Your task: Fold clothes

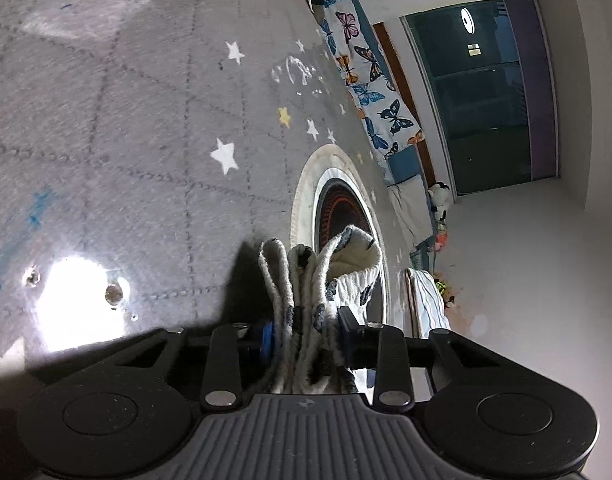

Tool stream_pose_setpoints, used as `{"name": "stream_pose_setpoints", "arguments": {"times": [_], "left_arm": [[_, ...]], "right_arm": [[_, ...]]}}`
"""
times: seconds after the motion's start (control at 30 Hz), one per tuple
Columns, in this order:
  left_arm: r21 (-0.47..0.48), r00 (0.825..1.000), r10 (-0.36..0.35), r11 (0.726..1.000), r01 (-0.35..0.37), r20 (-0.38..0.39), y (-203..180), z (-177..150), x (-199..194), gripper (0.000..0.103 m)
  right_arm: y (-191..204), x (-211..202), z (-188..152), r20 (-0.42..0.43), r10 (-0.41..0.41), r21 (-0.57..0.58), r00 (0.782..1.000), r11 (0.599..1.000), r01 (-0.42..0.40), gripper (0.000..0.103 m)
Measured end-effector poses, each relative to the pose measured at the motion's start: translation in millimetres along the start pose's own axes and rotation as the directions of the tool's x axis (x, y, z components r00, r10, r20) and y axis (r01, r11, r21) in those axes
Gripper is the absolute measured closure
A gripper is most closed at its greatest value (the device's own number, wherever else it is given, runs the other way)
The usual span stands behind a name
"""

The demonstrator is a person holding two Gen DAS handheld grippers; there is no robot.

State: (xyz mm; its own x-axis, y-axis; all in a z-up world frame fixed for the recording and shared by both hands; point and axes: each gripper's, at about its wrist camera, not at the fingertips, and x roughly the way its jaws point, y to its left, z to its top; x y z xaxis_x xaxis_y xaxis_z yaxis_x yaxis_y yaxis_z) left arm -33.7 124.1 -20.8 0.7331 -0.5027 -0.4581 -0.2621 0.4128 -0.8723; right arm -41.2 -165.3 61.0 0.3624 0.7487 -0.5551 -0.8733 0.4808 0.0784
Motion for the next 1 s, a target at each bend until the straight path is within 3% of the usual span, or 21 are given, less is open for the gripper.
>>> {"name": "stream_pose_setpoints", "arguments": {"times": [0.17, 0.4, 0.63, 0.7, 0.83, 1.0], "left_arm": [[0.020, 1.000, 0.012, 1.000, -0.012, 0.007, -2.3, 0.2, -1.5, 0.069], [0.035, 1.000, 0.026, 0.999, -0.026, 0.011, -3.8, -1.1, -2.6, 0.069], [0.047, 0.999, 0.037, 0.998, -0.037, 0.013, -5.9, -1.8, -1.3, 0.069], [0.051, 0.999, 0.040, 0.998, -0.040, 0.015, -6.6, -2.4, -1.3, 0.069], [0.053, 0.999, 0.043, 0.998, -0.044, 0.019, -7.3, -2.8, -0.9, 0.069], [0.054, 0.999, 0.042, 0.998, -0.043, 0.020, -5.5, -2.3, 1.0, 0.068]], "right_arm": [[-47.3, -4.2, -11.7, -0.040, -0.094, 0.162, 0.995, 0.982, 0.099, 0.076], [-93.9, -1.6, -43.8, -0.125, -0.193, 0.272, 0.973, 0.937, 0.221, 0.074], [-75.5, -19.0, -38.7, -0.093, -0.244, 0.188, 0.965, 0.948, 0.258, 0.067], [-62.2, -20.8, -36.9, -0.081, -0.218, 0.147, 0.973, 0.963, 0.228, 0.060], [-32.8, -11.1, -38.7, -0.101, -0.129, 0.062, 0.986, 0.989, 0.136, 0.060], [-12.7, -17.8, -50.1, -0.138, -0.101, 0.008, 0.985, 0.995, 0.103, 0.059]]}}
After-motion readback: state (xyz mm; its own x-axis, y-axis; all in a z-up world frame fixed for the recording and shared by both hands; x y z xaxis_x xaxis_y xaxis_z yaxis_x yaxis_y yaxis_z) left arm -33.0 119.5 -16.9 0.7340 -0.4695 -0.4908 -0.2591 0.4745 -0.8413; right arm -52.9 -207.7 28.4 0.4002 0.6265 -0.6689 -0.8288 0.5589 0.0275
